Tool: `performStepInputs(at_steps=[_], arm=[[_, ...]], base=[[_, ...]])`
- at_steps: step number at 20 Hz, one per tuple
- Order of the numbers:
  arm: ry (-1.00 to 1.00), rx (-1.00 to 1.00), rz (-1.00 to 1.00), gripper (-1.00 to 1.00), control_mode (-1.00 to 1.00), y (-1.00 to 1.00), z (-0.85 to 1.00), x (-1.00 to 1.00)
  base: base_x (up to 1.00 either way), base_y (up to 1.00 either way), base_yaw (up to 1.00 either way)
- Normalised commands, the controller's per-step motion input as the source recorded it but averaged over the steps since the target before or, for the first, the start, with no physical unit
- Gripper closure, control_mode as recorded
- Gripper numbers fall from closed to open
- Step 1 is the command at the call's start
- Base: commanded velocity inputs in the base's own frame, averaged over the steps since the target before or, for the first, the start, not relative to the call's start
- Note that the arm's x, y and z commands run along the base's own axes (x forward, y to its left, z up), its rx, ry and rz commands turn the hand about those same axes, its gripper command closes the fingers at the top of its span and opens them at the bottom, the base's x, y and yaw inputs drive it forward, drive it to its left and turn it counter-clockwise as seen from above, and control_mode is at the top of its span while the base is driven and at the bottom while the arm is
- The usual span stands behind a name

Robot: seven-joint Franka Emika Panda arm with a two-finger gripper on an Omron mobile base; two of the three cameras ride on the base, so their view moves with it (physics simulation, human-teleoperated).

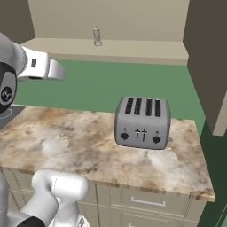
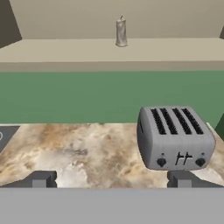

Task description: Get the candle and the wine from the cabinet and move them to the dining counter.

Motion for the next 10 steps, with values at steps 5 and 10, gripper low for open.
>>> performStepInputs(at_steps=[5,10], arm=[[-0.10,0.03,0.00,-1.00,-1.00,-0.20,0.21,0.15],[-0.15,0.00,0.00,-1.00,-1.00,0.00,0.26,0.06]], base=[[0.00,0.00,0.00],[0.00,0.00,0.00]])
